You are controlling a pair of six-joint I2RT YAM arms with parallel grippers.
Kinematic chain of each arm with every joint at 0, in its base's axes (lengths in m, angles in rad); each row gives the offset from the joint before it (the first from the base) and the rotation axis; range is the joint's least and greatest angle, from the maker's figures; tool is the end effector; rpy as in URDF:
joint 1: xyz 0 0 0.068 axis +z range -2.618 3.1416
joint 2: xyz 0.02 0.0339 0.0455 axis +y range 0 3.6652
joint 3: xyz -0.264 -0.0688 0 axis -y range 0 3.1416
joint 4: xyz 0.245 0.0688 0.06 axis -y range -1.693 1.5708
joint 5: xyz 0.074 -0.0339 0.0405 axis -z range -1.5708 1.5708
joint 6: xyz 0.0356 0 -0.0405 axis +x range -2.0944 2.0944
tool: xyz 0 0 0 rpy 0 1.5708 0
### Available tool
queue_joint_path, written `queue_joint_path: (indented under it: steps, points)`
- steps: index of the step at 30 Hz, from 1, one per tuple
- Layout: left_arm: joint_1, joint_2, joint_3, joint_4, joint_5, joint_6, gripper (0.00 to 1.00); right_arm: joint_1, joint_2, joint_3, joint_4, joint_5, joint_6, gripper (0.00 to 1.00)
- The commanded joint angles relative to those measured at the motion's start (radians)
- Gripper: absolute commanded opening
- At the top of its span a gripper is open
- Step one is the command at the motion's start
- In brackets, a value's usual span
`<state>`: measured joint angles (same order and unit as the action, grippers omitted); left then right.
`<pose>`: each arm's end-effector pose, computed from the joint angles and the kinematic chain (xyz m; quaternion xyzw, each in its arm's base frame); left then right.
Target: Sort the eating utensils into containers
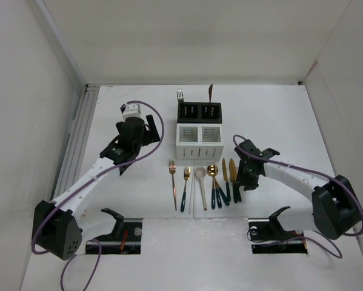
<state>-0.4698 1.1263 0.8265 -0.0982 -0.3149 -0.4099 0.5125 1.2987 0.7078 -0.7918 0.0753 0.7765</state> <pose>0.2348 -0.1068 0.2950 -0.0621 0.8249 -0.1145 0.5501 0.1812 0.0989 0.1736 0.1344 0.9858 0.0264 0.0975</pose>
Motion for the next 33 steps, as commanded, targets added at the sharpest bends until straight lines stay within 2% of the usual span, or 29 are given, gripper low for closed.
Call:
queue_joint_path:
  steps: [1,11,15,17,19,21,23,27,29,33]
  points:
    - [-0.004,-0.028,-0.006,0.023,-0.009,-0.01,0.8,0.011,0.001,0.01,0.045,0.018,0.015,0.39]
    - [-0.004,-0.017,0.007,0.034,0.0,-0.01,0.8,0.02,0.122,0.041,0.092,0.0,-0.014,0.39]
    - [-0.004,-0.026,0.006,0.025,-0.027,-0.01,0.8,0.02,0.131,0.059,0.092,0.009,-0.014,0.33]
    - [-0.004,-0.026,0.006,0.025,-0.027,-0.01,0.81,0.02,0.14,0.059,0.082,0.024,-0.023,0.21]
    - [-0.004,-0.026,-0.003,0.025,-0.027,-0.01,0.81,0.02,0.149,0.068,0.082,0.035,-0.023,0.14]
    - [-0.004,-0.026,-0.003,0.034,-0.017,-0.01,0.81,0.009,0.149,0.079,0.059,0.062,-0.023,0.0]
    - [-0.004,-0.026,-0.003,0.045,-0.016,-0.01,0.81,0.009,0.149,0.11,0.048,0.087,-0.023,0.0]
    - [-0.004,-0.017,0.006,0.045,-0.016,-0.01,0.81,0.009,0.016,0.229,-0.061,0.185,-0.034,0.0]
    - [-0.004,-0.017,0.006,0.045,-0.006,-0.024,0.81,0.009,-0.044,0.319,-0.115,0.289,-0.034,0.0]
    - [0.005,-0.007,-0.006,0.045,0.016,-0.033,0.81,0.0,-0.157,0.43,-0.072,0.429,-0.074,0.0]
